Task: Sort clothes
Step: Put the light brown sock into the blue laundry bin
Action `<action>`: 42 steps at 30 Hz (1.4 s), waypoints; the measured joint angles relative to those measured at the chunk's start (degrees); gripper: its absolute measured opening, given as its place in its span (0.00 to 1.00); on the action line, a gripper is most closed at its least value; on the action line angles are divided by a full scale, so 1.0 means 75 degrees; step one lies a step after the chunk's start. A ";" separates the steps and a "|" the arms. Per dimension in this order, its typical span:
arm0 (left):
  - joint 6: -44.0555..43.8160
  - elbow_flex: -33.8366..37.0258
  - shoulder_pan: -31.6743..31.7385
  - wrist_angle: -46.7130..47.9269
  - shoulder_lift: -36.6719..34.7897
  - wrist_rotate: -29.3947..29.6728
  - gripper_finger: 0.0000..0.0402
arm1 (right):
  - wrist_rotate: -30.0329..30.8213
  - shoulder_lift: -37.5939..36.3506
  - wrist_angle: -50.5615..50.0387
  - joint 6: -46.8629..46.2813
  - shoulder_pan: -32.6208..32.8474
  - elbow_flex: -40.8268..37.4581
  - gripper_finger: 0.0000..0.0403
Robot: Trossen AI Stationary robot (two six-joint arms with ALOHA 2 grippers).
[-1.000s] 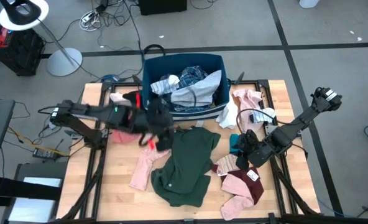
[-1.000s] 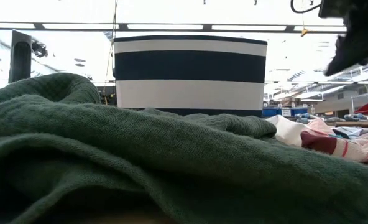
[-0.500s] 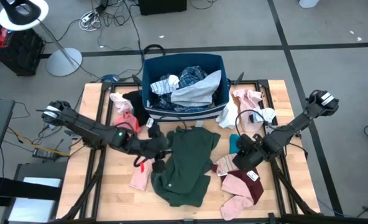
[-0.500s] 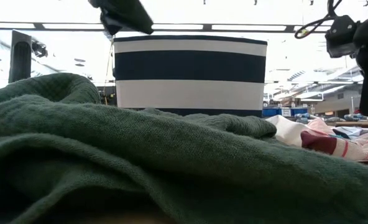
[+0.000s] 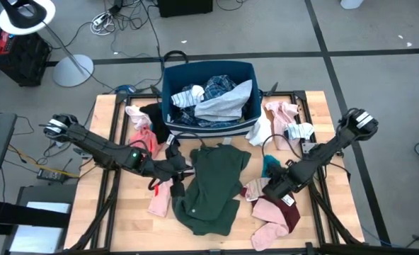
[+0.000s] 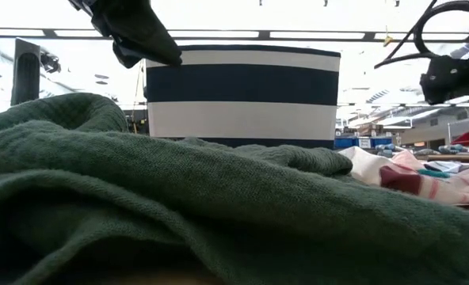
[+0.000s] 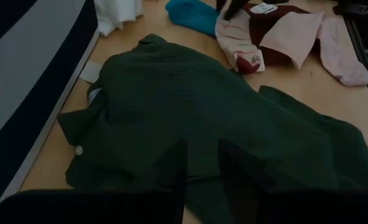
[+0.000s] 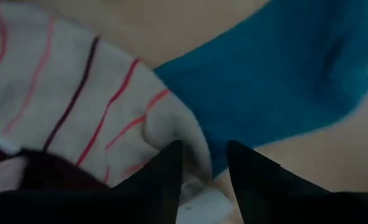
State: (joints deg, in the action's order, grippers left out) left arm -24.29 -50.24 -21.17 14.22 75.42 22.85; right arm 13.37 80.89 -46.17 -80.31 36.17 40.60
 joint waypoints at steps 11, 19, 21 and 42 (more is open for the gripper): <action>0.0362 -0.0012 0.0000 -0.0094 -0.0257 0.0003 0.23 | -0.0038 -0.0333 0.0237 0.0462 0.0019 0.0180 0.02; 0.0670 -0.0012 0.0006 0.0307 -0.0682 0.0100 0.23 | 0.0785 -0.1038 -0.2021 0.0516 0.0019 0.1660 0.01; 0.0868 -0.0012 0.0006 0.0271 -0.0691 0.0137 0.23 | 0.1079 -0.1120 -0.2675 0.0657 0.0019 0.2208 0.00; 0.0804 -0.0012 0.0006 0.0329 -0.0653 0.0133 0.23 | 0.4034 -0.0925 -0.0626 0.7920 -0.3211 0.6861 0.01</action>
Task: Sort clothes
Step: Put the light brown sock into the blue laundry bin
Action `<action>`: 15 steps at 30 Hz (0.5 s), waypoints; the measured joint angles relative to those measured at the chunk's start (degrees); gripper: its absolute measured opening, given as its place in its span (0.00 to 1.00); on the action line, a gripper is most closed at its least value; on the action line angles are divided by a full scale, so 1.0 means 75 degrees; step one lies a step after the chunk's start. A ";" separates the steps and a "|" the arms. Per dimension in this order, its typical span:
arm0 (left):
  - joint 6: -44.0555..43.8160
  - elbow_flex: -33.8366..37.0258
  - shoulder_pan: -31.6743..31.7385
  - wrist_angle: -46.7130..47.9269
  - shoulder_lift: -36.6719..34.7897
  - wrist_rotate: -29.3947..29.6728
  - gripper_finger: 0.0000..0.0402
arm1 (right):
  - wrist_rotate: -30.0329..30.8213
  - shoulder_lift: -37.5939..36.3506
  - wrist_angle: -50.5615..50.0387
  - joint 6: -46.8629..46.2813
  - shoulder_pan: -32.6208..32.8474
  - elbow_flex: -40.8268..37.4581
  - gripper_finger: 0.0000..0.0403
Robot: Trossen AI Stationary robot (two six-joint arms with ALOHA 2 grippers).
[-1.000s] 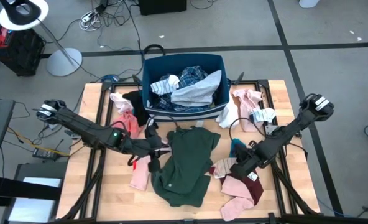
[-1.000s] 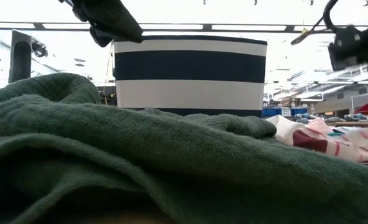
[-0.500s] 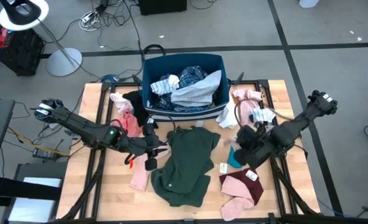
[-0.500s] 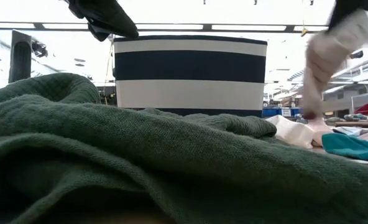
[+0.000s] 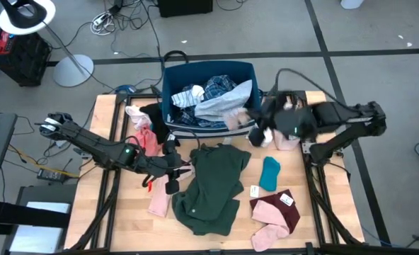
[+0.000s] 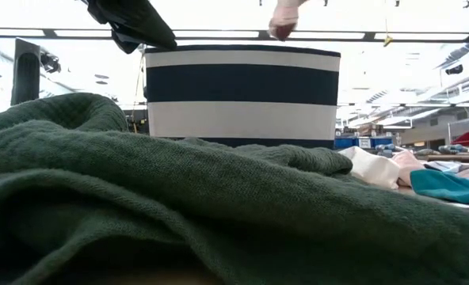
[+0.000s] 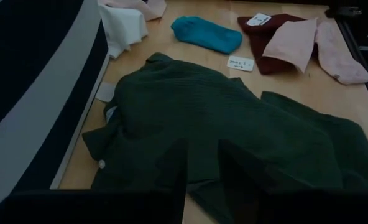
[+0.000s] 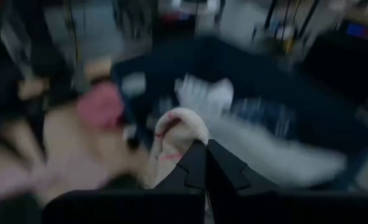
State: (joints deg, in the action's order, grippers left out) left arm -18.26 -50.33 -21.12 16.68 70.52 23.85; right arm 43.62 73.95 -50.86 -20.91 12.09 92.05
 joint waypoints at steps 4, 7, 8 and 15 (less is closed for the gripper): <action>0.0000 0.0000 0.0000 0.0001 0.0000 -0.0002 0.23 | -0.0496 0.0000 0.1856 0.1559 -0.0915 0.0011 0.01; 0.0000 0.0000 0.0000 0.0001 0.0000 -0.0005 0.23 | -0.0614 0.0090 0.2513 0.1904 -0.1539 0.0014 0.01; 0.0000 0.0000 0.0000 0.0008 0.0000 -0.0005 0.23 | -0.0635 0.0119 0.2512 0.1981 -0.1732 0.0011 0.01; -0.0003 0.0000 0.0000 0.0120 0.0000 -0.0005 0.23 | -0.1388 0.0887 0.2238 0.2023 -0.2998 0.0011 0.03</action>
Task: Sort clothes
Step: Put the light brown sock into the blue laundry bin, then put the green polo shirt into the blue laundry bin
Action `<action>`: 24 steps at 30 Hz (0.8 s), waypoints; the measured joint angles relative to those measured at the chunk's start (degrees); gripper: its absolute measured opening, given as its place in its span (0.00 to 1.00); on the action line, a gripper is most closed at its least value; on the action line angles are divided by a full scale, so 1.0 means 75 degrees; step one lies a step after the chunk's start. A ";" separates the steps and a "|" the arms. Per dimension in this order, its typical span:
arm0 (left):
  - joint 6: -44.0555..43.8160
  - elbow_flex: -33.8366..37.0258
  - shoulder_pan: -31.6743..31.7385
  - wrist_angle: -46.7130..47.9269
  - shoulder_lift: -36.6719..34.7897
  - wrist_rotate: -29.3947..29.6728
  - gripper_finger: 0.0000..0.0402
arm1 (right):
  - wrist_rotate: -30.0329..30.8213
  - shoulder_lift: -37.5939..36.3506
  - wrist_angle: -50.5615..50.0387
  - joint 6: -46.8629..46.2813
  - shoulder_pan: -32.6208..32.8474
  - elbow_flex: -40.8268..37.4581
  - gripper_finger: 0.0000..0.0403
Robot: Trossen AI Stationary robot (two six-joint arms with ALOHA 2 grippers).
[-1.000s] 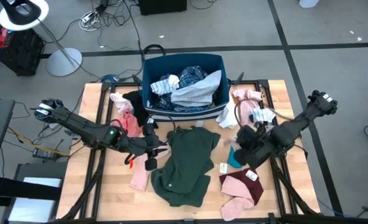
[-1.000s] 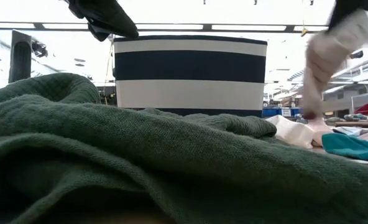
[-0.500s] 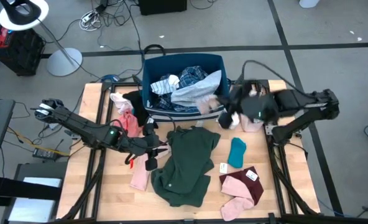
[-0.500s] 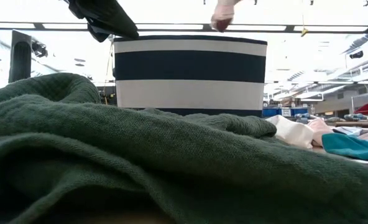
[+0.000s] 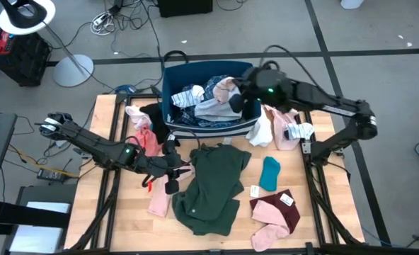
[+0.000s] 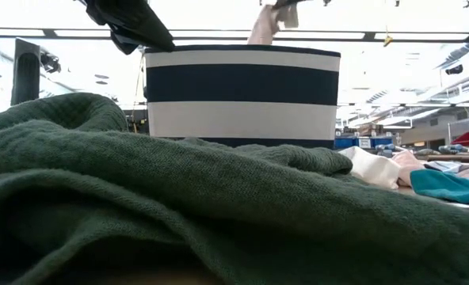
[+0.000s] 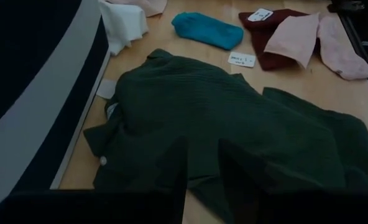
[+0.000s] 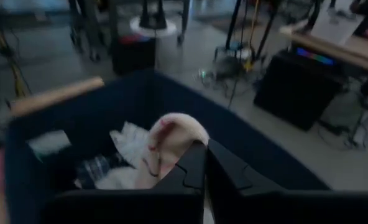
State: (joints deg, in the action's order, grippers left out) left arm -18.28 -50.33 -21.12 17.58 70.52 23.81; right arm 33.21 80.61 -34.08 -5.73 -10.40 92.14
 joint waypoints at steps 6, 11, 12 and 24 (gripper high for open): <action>-0.0051 0.0000 0.0000 0.0041 0.0000 0.0000 0.23 | -0.1781 0.0712 -0.0189 -0.0673 -0.0626 -0.0004 0.18; -0.0089 0.0000 0.0000 0.0106 0.0000 -0.0002 0.23 | -0.2262 0.0720 -0.0806 -0.0811 -0.0938 -0.0006 0.35; -0.0169 0.0000 0.0000 0.0184 0.0000 -0.0003 0.23 | -0.2259 0.0655 -0.1049 -0.0811 -0.0978 -0.0006 0.38; -0.1184 -0.0001 -0.0135 0.0649 0.0194 -0.0721 0.23 | -0.2329 -0.1298 -0.3504 -0.1461 -0.0186 -0.0006 0.51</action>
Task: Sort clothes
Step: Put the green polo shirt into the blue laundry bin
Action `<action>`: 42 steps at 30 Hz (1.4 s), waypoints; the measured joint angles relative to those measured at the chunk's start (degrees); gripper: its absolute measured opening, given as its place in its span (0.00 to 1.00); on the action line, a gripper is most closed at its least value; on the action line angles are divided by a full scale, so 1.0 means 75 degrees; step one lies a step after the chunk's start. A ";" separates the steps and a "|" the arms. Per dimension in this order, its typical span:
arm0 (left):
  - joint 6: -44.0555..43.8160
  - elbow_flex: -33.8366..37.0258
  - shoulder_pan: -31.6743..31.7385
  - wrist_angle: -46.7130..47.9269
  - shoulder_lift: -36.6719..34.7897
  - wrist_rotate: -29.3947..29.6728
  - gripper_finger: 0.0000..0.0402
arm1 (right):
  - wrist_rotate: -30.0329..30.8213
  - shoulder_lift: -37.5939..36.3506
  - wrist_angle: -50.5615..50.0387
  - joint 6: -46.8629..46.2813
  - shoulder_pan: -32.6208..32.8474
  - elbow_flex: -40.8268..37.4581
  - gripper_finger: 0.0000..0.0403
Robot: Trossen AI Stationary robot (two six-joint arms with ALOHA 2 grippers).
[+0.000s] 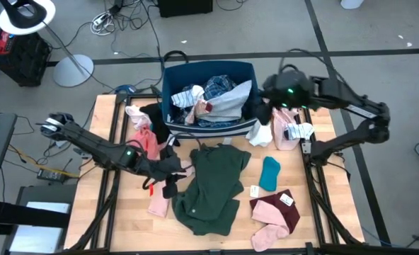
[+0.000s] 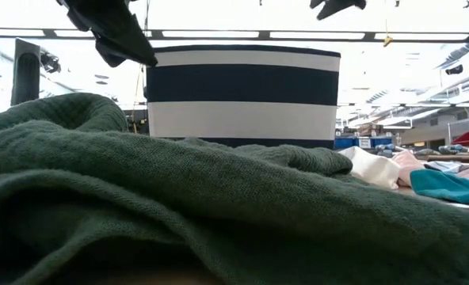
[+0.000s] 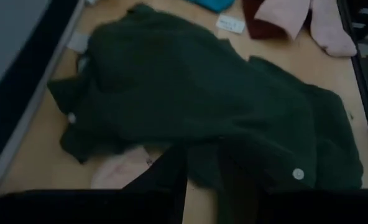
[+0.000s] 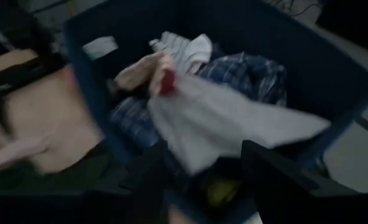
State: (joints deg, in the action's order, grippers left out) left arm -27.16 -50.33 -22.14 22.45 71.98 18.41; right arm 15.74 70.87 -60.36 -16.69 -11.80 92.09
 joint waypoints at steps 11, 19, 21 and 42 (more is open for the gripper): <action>-0.2624 -0.0001 -0.0367 -0.0110 0.0967 -0.1557 0.23 | 0.1057 -0.1319 -0.0615 -0.1614 0.1956 -0.1278 0.51; -0.3821 -0.0002 -0.0938 -0.0540 0.1641 -0.1902 0.23 | 0.1422 -0.1666 -0.0607 -0.2560 0.2836 -0.2448 0.50; -0.3966 -0.0002 -0.0967 -0.0568 0.1824 -0.1896 0.23 | 0.1475 -0.1678 -0.0603 -0.2750 0.2973 -0.2689 0.50; -0.2348 -0.1311 -0.0801 0.0026 0.2030 -0.1349 0.01 | 0.3871 -0.1652 0.2214 -0.4295 0.5253 -0.6084 0.49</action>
State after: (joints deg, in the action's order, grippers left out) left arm -44.77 -60.17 -28.15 22.65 87.20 8.29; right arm 44.77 58.48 -43.75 -48.90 27.60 46.47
